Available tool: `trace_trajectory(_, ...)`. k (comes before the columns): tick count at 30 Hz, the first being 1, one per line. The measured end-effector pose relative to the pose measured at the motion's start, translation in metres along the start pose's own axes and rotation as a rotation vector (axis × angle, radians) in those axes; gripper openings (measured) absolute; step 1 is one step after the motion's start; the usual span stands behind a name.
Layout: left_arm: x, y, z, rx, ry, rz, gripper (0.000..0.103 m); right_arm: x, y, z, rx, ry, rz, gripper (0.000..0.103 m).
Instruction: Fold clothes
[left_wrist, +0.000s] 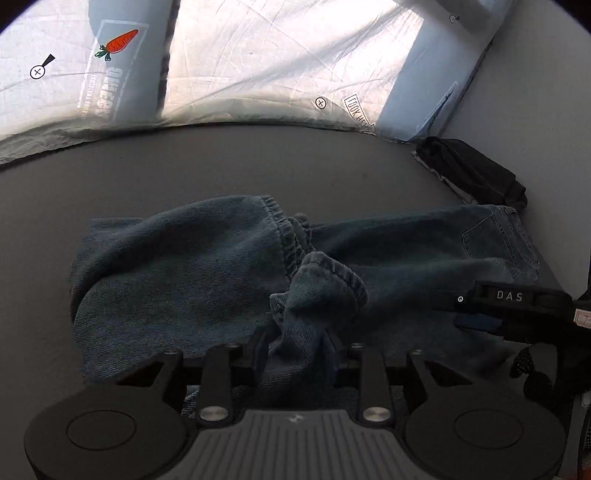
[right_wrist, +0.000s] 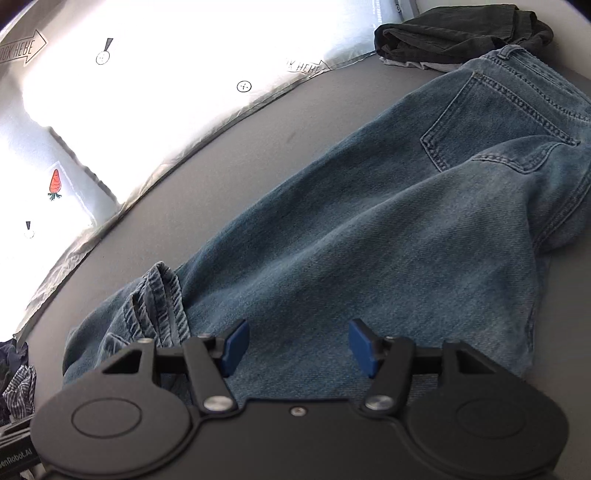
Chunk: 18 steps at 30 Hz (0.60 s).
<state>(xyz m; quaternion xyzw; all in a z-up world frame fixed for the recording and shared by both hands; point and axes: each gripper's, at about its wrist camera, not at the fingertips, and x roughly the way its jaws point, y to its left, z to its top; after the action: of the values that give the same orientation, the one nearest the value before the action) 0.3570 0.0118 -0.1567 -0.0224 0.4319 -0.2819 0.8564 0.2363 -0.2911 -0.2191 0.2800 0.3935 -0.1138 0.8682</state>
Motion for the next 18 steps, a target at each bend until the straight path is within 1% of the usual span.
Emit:
trace_trajectory(2,-0.017,0.005,-0.004,-0.023,-0.055,-0.02,0.065,-0.003,0.0,0.001,0.008,-0.004,0.014,0.062)
trace_trajectory(4,-0.035,0.019,-0.006,-0.064,-0.113,0.009,0.066,-0.003,0.005,0.002,0.016,0.001,0.043,0.062)
trace_trajectory(7,-0.052,0.045,-0.013,-0.17,-0.15,0.121,0.066,-0.003,0.019,0.002,-0.005,0.008,0.111,0.059)
trace_trajectory(9,-0.058,0.067,-0.021,-0.267,-0.149,0.185,0.065,-0.003,0.034,0.003,-0.025,0.012,0.181,0.05)
trace_trajectory(11,-0.061,0.088,-0.029,-0.368,-0.133,0.226,0.064,-0.003,0.049,0.004,-0.047,0.017,0.245,0.046)
trace_trajectory(13,-0.058,0.102,-0.037,-0.437,-0.109,0.244,0.064,-0.001,0.065,0.005,-0.077,0.024,0.29,0.046)
trace_trajectory(15,-0.051,0.108,-0.04,-0.458,-0.078,0.251,0.064,0.004,0.083,0.002,-0.128,0.041,0.308,0.046)
trace_trajectory(17,-0.044,0.106,-0.041,-0.431,-0.055,0.244,0.064,0.009,0.098,-0.004,-0.193,0.073,0.284,0.045)
trace_trajectory(18,-0.042,0.104,-0.04,-0.415,-0.043,0.238,0.064,0.013,0.102,-0.008,-0.223,0.102,0.252,0.042)
